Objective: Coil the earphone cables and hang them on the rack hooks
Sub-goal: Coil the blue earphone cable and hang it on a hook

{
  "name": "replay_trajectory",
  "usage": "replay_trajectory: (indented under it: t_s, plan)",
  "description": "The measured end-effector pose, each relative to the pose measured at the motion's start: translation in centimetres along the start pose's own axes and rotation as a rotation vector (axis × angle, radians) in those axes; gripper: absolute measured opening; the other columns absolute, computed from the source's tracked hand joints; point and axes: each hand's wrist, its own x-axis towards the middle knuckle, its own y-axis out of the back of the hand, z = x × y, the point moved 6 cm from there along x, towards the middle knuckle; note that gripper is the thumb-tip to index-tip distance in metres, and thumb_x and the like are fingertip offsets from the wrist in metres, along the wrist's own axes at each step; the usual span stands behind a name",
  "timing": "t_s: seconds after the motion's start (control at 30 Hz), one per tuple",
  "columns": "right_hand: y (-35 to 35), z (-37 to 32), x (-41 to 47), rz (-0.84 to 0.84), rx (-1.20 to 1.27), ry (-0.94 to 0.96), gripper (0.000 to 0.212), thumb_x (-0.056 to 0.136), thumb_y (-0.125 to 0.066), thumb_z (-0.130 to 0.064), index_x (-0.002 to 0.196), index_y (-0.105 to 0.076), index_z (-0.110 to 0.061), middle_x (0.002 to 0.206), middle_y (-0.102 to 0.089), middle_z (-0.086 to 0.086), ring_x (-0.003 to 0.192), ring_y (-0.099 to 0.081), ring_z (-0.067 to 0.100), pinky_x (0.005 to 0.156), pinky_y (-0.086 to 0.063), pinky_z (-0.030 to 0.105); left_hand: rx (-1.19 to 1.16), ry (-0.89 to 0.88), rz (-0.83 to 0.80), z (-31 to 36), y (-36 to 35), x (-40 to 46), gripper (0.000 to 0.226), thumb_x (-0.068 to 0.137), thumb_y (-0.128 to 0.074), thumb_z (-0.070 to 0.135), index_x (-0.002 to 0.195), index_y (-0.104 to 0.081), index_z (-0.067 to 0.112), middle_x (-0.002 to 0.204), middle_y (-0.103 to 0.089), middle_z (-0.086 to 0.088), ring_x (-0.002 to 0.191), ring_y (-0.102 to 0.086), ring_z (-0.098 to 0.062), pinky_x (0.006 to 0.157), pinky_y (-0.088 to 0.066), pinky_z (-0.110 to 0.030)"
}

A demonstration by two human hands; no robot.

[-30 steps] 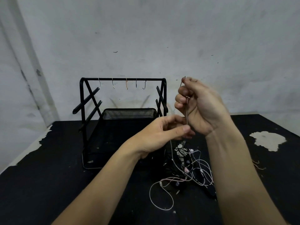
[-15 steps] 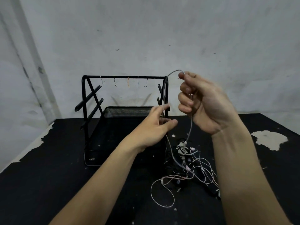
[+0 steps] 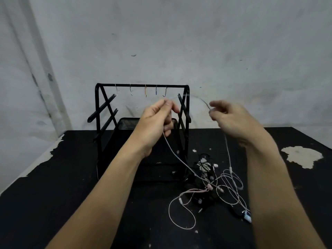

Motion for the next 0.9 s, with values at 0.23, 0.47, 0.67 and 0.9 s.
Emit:
replay_trajectory:
  t_s: [0.23, 0.47, 0.67, 0.9]
  plan:
    - [-4.1, -4.3, -2.3, -0.381, 0.14, 0.349, 0.048, 0.101, -0.055, -0.016, 0.148, -0.044, -0.02, 0.104, -0.073, -0.005, 0.106, -0.067, 0.01, 0.104, -0.047, 0.038, 0.124, 0.011, -0.05, 0.3, -0.6, -0.4, 0.03, 0.106, -0.038, 0.024, 0.083, -0.057, 0.017, 0.055, -0.03, 0.01, 0.044, -0.024, -0.007, 0.047, -0.013, -0.026]
    - [-1.1, -4.6, -1.6, 0.041, 0.592, 0.278, 0.026, 0.102, -0.053, -0.015, 0.08, -0.064, -0.022, 0.057, -0.047, -0.007, 0.044, -0.033, 0.006, 0.041, -0.027, 0.019, 0.074, 0.027, -0.18, 0.5, 0.1, -0.5, 0.031, 0.104, -0.044, 0.025, 0.076, -0.057, 0.017, 0.055, -0.026, 0.006, 0.043, -0.019, -0.008, 0.041, -0.011, -0.02]
    - [4.3, -1.8, -1.4, 0.44, 1.016, 0.117, 0.019, 0.102, -0.051, -0.017, 0.085, -0.059, -0.018, 0.056, -0.037, -0.007, 0.041, -0.026, 0.009, 0.042, -0.02, 0.02, -0.028, 0.016, -0.16, 1.1, 2.0, -0.3, 0.029, 0.093, -0.051, 0.031, 0.068, -0.053, 0.017, 0.048, -0.024, 0.009, 0.043, -0.019, -0.01, 0.039, -0.017, -0.018]
    - [1.7, -0.7, 0.0, 0.264, 0.346, 0.037, 0.045, 0.093, -0.046, 0.001, 0.13, -0.063, -0.019, 0.111, -0.067, -0.003, 0.091, -0.061, 0.005, 0.081, -0.049, 0.023, -0.142, 0.002, -0.115, 2.0, 2.6, -0.2, 0.028, 0.102, -0.043, 0.022, 0.077, -0.052, 0.014, 0.051, -0.024, 0.009, 0.04, -0.017, -0.004, 0.04, -0.01, -0.017]
